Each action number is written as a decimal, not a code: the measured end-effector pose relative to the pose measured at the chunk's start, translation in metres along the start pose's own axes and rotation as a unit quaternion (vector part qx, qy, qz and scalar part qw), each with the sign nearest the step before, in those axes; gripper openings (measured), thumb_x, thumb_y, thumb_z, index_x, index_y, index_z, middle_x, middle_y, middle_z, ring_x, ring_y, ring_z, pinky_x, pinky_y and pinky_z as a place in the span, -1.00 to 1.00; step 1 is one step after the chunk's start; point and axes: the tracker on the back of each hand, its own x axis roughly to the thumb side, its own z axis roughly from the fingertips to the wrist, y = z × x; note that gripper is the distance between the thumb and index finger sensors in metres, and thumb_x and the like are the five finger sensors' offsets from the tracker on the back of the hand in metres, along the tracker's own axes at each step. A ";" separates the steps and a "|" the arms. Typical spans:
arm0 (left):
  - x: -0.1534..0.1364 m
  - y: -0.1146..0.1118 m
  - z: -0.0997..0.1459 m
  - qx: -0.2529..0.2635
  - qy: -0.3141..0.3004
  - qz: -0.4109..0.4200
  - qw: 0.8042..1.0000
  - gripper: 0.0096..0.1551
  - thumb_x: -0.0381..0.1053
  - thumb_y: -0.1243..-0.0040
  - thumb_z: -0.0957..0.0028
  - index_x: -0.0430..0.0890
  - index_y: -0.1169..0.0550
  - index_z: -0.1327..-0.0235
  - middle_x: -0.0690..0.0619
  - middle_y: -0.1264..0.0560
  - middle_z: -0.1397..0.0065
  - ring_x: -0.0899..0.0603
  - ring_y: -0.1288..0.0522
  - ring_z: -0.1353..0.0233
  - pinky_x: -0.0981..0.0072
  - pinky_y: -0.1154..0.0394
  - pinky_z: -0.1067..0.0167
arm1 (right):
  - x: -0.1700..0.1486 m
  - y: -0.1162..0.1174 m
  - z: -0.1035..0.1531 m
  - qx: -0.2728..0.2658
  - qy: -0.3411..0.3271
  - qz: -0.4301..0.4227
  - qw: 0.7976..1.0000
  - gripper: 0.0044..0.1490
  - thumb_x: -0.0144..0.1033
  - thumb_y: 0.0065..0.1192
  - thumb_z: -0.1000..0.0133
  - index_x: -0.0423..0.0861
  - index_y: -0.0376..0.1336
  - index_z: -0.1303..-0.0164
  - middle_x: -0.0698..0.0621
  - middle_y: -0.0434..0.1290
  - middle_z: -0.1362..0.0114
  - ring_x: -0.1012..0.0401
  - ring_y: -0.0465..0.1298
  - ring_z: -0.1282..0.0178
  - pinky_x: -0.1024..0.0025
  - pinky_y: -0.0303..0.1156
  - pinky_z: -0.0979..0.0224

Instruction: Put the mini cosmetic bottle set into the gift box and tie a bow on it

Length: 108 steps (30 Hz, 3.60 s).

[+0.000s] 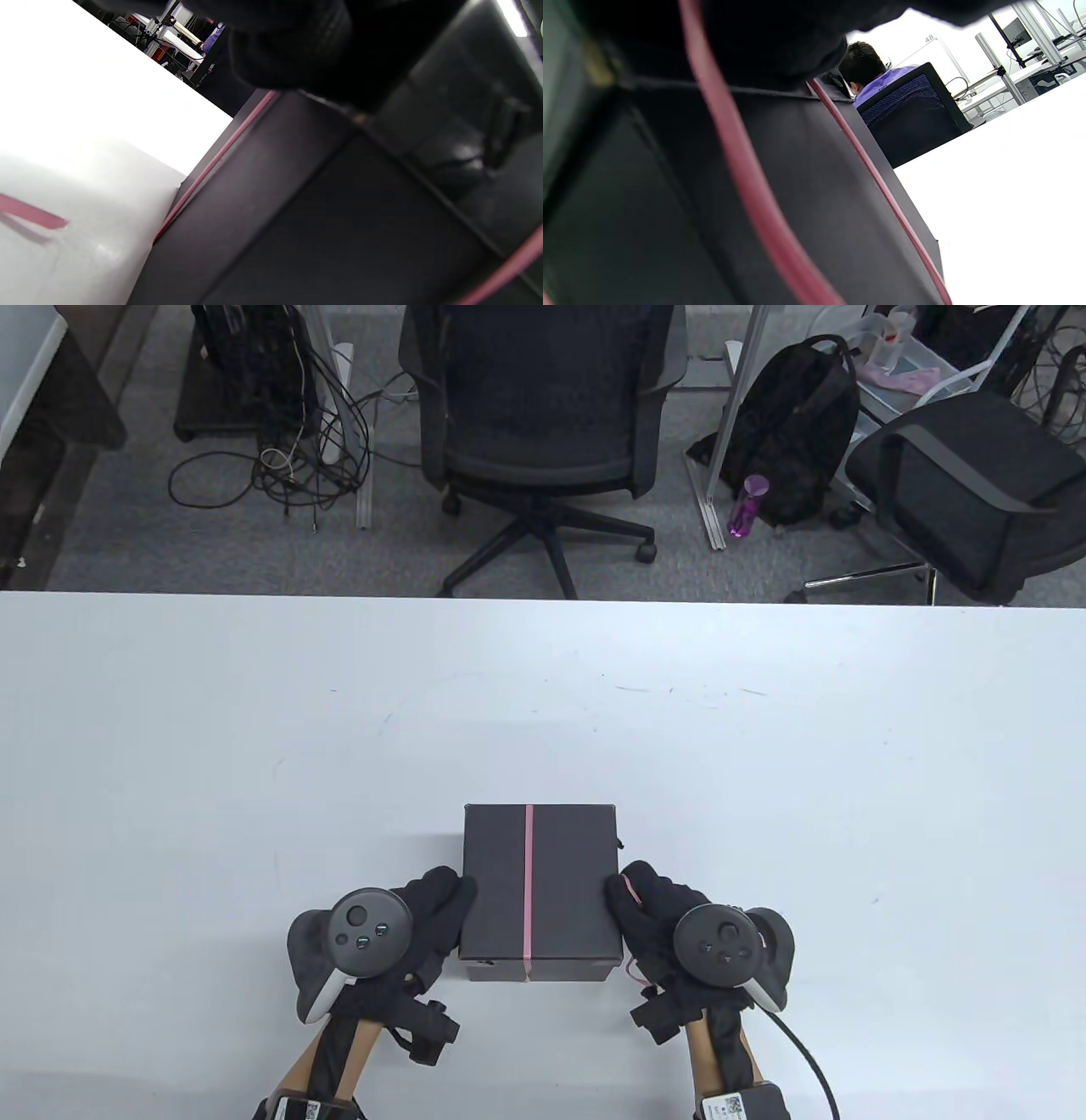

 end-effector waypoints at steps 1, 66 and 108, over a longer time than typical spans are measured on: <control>0.000 0.000 0.000 -0.001 0.001 -0.001 1.000 -0.43 0.23 0.00 -0.28 -0.26 -0.64 0.08 0.12 -0.66 0.30 0.16 -0.57 0.57 0.36 -0.64 0.50 | 0.000 0.000 0.000 0.000 0.000 0.000 1.000 -0.39 -0.15 -0.04 -0.30 -0.46 0.38 0.06 0.05 0.54 0.39 0.34 0.48 0.61 0.43 0.55 0.47; -0.071 0.058 0.000 0.100 0.197 -0.213 0.952 -0.20 0.33 0.05 -0.25 -0.01 -0.28 -0.72 -0.30 -0.23 -0.70 -0.55 -0.30 -0.59 -0.46 -0.34 -0.41 | -0.072 0.000 0.009 0.251 0.184 0.275 0.910 -0.17 -0.54 0.38 -0.11 -0.26 0.10 -0.60 -0.32 0.21 -0.62 -0.26 0.29 -0.53 -0.33 0.24 -0.48; -0.080 0.041 -0.008 0.039 0.163 -0.195 0.966 -0.24 0.30 0.05 -0.25 -0.01 -0.33 -0.68 -0.24 -0.30 -0.68 -0.50 -0.36 -0.59 -0.44 -0.37 -0.40 | -0.091 -0.005 0.024 0.020 0.219 -0.359 0.907 -0.60 -0.59 -0.06 -0.24 -0.43 0.30 -0.16 -0.47 0.47 -0.25 -0.17 0.62 -0.03 -0.12 0.57 -0.11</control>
